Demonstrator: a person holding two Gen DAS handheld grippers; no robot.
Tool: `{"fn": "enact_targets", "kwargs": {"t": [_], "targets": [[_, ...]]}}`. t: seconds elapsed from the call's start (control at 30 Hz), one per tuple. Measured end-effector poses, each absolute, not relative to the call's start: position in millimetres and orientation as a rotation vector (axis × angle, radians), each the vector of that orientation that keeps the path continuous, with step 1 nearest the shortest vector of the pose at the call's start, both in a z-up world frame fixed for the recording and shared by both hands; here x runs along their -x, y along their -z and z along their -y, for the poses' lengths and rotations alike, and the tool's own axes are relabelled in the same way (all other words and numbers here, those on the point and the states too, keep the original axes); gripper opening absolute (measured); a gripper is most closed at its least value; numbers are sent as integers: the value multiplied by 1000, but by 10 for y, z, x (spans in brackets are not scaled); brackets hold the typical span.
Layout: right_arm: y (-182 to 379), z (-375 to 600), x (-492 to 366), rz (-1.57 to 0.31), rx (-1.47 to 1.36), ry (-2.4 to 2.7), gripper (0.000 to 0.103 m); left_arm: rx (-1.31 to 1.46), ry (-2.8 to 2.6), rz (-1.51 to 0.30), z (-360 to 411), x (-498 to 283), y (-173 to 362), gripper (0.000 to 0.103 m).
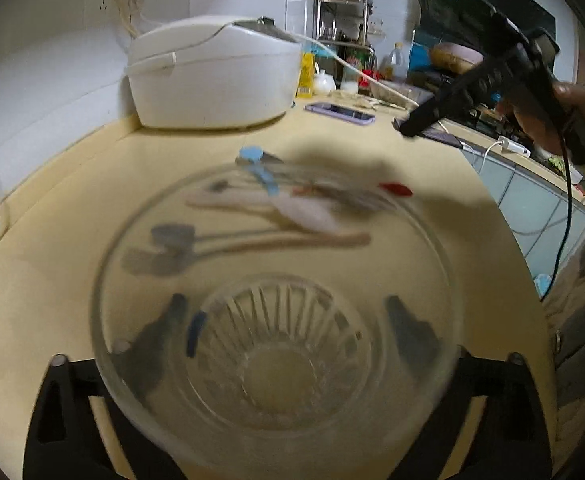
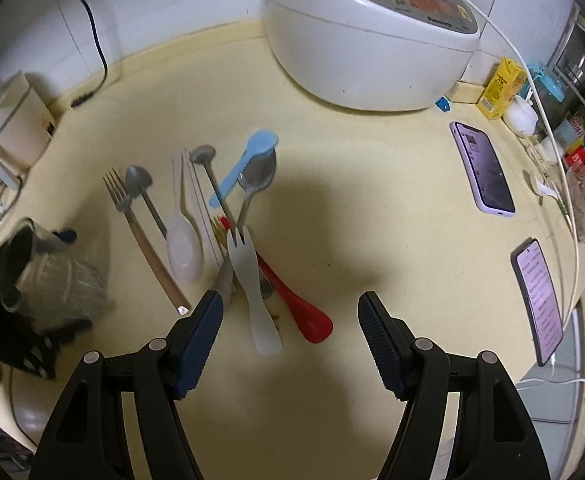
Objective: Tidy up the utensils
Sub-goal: 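Close the left tool around the clear glass tumbler and lift it, then grasp the white plastic spoon with the right tool while the left tool holds the glass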
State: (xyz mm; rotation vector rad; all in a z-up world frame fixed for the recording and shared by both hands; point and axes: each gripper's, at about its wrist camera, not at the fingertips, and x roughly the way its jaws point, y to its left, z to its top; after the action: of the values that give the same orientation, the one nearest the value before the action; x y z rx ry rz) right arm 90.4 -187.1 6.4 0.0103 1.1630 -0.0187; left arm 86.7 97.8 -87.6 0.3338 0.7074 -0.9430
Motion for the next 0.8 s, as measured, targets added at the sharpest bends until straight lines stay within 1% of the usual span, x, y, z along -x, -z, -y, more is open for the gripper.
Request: {"fn": "enact_targets", "kwargs": {"t": [0.13,0.27,0.43,0.47,0.57,0.63,0.8], "targets": [[-129,1900,-884,-1144,-10,3,71,-320,923,-777,-1063,-821,949,101],[-138,1907,-871,-1136,-9,3,70,-245,911,-821,-1193,-874,972,101],[-140,1870,-885,-1127,13,23,63,-120,898,-812,-1248,-1009,913,98],[-141,1859,-884,-1123,19,30,62,-106,902,-822,-1236,-1034,919,96],[-143,1845,-881,-1115,35,41,57,-99,940,-877,-1152,-1092,968,83],[-133,1841,-880,-1123,44,52,49,-94,948,-885,-1146,-1122,977,83],[-126,1916,-855,-1139,25,111,49,-8,956,-901,-1233,-1184,1002,83]]}}
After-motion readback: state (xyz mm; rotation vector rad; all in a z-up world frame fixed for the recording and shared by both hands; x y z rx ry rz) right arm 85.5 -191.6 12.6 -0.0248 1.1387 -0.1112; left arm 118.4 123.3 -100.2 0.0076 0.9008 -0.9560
